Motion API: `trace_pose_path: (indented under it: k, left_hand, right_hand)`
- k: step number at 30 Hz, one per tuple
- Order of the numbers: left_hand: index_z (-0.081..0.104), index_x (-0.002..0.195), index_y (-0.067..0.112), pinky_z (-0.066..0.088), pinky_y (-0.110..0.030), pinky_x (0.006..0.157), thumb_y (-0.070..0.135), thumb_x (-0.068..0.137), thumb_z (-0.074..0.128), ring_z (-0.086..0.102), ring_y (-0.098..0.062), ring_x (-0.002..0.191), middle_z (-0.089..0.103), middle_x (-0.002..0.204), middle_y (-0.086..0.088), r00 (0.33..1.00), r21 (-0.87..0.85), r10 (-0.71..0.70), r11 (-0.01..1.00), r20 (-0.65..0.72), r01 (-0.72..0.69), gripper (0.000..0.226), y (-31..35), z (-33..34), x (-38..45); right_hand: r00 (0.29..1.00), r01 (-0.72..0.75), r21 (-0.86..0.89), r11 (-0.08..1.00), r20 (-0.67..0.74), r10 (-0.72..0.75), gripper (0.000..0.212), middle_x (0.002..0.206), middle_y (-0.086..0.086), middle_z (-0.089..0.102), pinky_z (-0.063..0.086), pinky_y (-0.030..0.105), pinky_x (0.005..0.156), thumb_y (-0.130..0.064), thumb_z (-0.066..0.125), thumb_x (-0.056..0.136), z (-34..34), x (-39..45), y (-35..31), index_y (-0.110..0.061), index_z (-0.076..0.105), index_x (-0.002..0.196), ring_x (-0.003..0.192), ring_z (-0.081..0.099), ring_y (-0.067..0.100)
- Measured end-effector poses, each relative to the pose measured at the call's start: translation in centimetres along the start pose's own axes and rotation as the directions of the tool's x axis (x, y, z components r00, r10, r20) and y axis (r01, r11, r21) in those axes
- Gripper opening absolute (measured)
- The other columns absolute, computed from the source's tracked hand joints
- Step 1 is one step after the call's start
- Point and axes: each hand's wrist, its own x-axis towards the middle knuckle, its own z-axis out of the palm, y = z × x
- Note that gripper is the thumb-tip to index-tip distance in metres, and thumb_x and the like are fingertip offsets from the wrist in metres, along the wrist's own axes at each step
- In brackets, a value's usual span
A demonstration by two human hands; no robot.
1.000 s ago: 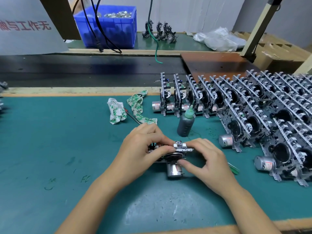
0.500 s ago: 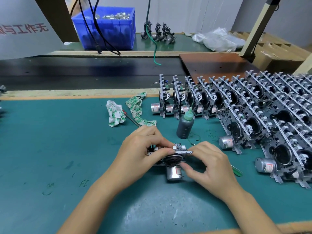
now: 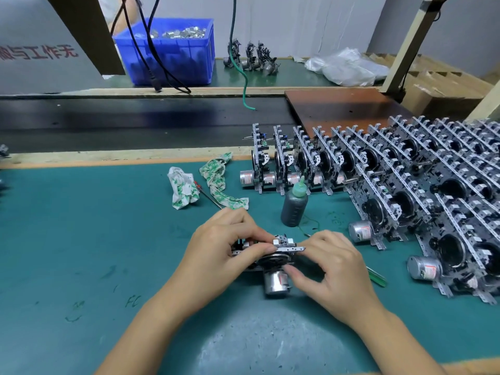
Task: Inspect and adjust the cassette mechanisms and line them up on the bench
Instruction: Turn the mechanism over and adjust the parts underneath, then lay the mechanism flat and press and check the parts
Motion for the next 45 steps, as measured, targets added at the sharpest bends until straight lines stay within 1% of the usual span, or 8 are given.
trace_pose_path:
  k: [5,11,18,25,32,37,41,45]
  left_hand:
    - [0.075,0.083,0.028,0.035,-0.013,0.069,0.040,0.079,0.067,0.051,-0.004,0.077,0.056,0.081,0.008,1.000,-0.018,0.025,1.000,0.003,-0.025,0.016,-0.2,-0.1,-0.1]
    - [0.075,0.083,0.027,0.034,-0.012,0.068,0.044,0.080,0.060,0.049,-0.002,0.077,0.055,0.078,0.008,0.999,-0.023,0.033,0.999,-0.003,-0.033,0.023,-0.3,0.0,-0.2]
    - [0.075,0.083,0.026,0.034,-0.012,0.068,0.042,0.079,0.063,0.049,-0.002,0.076,0.055,0.078,0.008,1.000,-0.027,0.031,0.999,0.004,-0.031,0.021,-0.2,0.0,-0.2]
    - [0.075,0.082,0.024,0.034,-0.014,0.067,0.031,0.079,0.066,0.049,-0.004,0.076,0.055,0.080,0.008,1.000,-0.007,0.014,1.000,0.015,-0.014,0.012,0.0,0.0,-0.2]
    - [0.075,0.081,0.023,0.034,-0.013,0.068,0.031,0.079,0.066,0.049,-0.003,0.076,0.052,0.071,0.014,1.000,-0.011,0.007,1.000,0.013,-0.007,0.012,0.0,0.0,0.0]
    - [0.075,0.083,0.026,0.035,-0.016,0.068,0.045,0.080,0.060,0.050,-0.004,0.077,0.055,0.079,0.010,1.000,-0.006,0.009,1.000,0.009,-0.009,0.024,-0.1,0.1,-0.1]
    - [0.074,0.082,0.029,0.035,-0.016,0.068,0.046,0.079,0.059,0.050,-0.004,0.078,0.056,0.080,0.010,1.000,-0.034,-0.008,0.999,0.012,0.008,0.024,-0.1,0.1,-0.2]
    - [0.075,0.083,0.027,0.036,-0.018,0.069,0.036,0.080,0.066,0.050,-0.005,0.078,0.056,0.082,0.009,1.000,0.018,-0.013,1.000,-0.007,0.013,0.013,-0.1,0.1,-0.2]
  right_hand:
    - [0.976,-0.172,0.293,0.941,0.178,0.123,0.055,0.110,-0.019,0.058,0.035,0.019,0.092,-0.057,0.065,0.070,0.4,0.4,-0.7,-0.033,0.060,0.119,0.105,0.050,0.002]
    - [0.956,-0.289,0.646,0.706,0.238,0.174,0.031,0.100,-0.015,0.062,0.040,0.019,0.092,-0.040,0.074,0.066,0.8,1.4,-1.2,-0.036,0.066,0.095,0.104,0.057,0.013]
    - [0.938,-0.344,0.724,0.599,0.297,0.179,0.030,0.096,-0.010,0.062,0.043,0.020,0.089,-0.019,0.080,0.063,1.0,1.8,-1.0,-0.027,0.068,0.090,0.096,0.061,0.010]
    - [0.922,-0.383,0.718,0.581,0.336,0.192,0.033,0.095,-0.015,0.063,0.043,0.018,0.088,-0.019,0.078,0.065,0.8,1.7,-1.1,-0.039,0.070,0.090,0.095,0.061,0.008]
    - [0.917,-0.394,0.713,0.580,0.348,0.196,0.030,0.094,-0.009,0.063,0.044,0.018,0.085,-0.032,0.078,0.064,0.8,1.7,-1.2,-0.036,0.069,0.092,0.091,0.061,0.012]
    - [0.921,-0.388,0.714,0.582,0.327,0.213,0.029,0.093,-0.005,0.064,0.044,0.021,0.086,-0.021,0.078,0.065,0.9,1.6,-1.1,-0.028,0.068,0.092,0.090,0.062,0.011]
    - [0.930,-0.362,0.704,0.611,0.320,0.183,0.029,0.094,-0.011,0.064,0.043,0.016,0.086,-0.036,0.077,0.065,0.7,1.5,-1.3,-0.036,0.069,0.093,0.093,0.061,0.008]
    - [0.996,-0.071,0.237,0.969,0.065,0.057,0.037,0.093,-0.011,0.065,0.042,0.027,0.082,-0.053,0.061,0.078,0.1,0.6,-0.2,-0.023,0.071,0.098,0.090,0.055,0.009]
